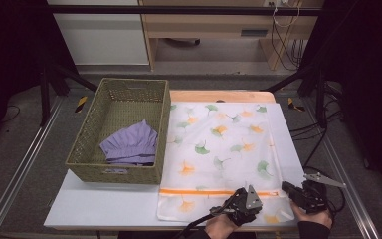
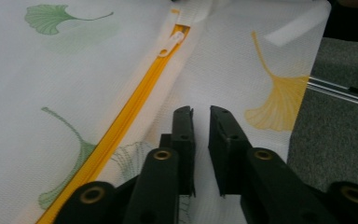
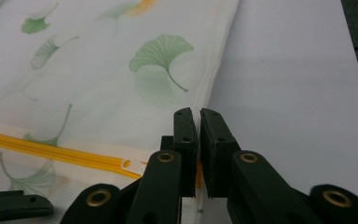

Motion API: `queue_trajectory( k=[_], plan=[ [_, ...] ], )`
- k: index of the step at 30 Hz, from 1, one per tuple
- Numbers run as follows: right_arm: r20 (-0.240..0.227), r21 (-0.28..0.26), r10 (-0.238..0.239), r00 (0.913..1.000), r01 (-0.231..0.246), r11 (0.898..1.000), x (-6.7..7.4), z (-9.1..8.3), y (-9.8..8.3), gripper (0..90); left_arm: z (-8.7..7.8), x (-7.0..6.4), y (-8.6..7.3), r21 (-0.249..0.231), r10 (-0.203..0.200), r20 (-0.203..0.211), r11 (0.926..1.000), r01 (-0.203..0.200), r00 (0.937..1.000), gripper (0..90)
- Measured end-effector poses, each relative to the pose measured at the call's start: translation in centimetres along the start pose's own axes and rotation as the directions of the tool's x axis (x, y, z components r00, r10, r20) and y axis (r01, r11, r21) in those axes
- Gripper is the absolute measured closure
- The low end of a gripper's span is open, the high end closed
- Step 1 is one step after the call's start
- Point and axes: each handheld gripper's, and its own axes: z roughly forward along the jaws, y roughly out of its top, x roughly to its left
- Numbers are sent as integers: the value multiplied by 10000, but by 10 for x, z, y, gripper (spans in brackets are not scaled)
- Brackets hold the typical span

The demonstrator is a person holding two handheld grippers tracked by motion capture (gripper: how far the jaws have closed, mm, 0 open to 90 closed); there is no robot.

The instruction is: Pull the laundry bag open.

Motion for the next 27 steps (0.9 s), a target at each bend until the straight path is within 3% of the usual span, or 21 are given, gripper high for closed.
queue_trajectory(
  k=[2, 3, 4, 5, 8, 12, 14, 15, 16, 20, 21, 22, 27],
  plan=[
    [-183, -174, 164, 9997, -167, 9997, 3, -3, 3, 855, 0, -2, 1, -144, -81, 47, 9999, 82, 10000, 651],
    [-183, -174, 164, 9997, -167, 9997, 3, -3, 3, 855, -1, -5, 2, -278, -149, 109, 9995, 152, 9998, 651],
    [-229, -360, -62, 9997, 54, 9993, 5, -5, 7, 856, -2, -7, 3, -365, -137, 178, 9992, 143, 9997, 552],
    [-229, -360, -62, 9997, 54, 9993, 5, -5, 7, 856, -3, -10, 4, -503, -156, 244, 9986, 169, 9996, 552],
    [-366, -640, -102, 9993, 79, 9979, 10, -6, 14, 857, -4, -21, 6, -721, -45, 446, 9974, 77, 9990, 439],
    [-369, -826, -132, 9992, 101, 9965, 14, -6, 18, 857, -2, -27, 5, -732, 68, 491, 9973, -32, 9988, 396],
    [-373, -829, -102, 9993, 71, 9965, 15, -6, 19, 857, 1, -29, 5, -631, 189, 256, 9979, -172, 9995, 396],
    [-389, -852, -141, 9991, 107, 9963, 15, -6, 20, 857, 2, -29, 4, -551, 173, 139, 9983, -165, 9998, 406],
    [-423, -835, -169, 9990, 133, 9964, 17, -6, 20, 856, 5, -28, 3, -264, 134, -156, 9996, -138, 9998, 480],
    [-472, -719, -163, 9988, 129, 9973, 16, -4, 19, 851, 7, -24, 0, -249, -176, -218, 9995, 171, 9996, 663],
    [-472, -719, -163, 9988, 129, 9973, 16, -4, 19, 851, 8, -22, -1, -148, -214, -211, 9997, 211, 9995, 663],
    [-486, -617, -196, 9986, 165, 9980, 15, -2, 18, 847, 8, -19, -2, -193, -270, -307, 9995, 264, 9992, 743],
    [-588, -493, -123, 9982, 94, 9987, 12, 3, 15, 837, 8, -14, -4, -368, -486, -276, 9982, 476, 9984, 846]
  ],
)
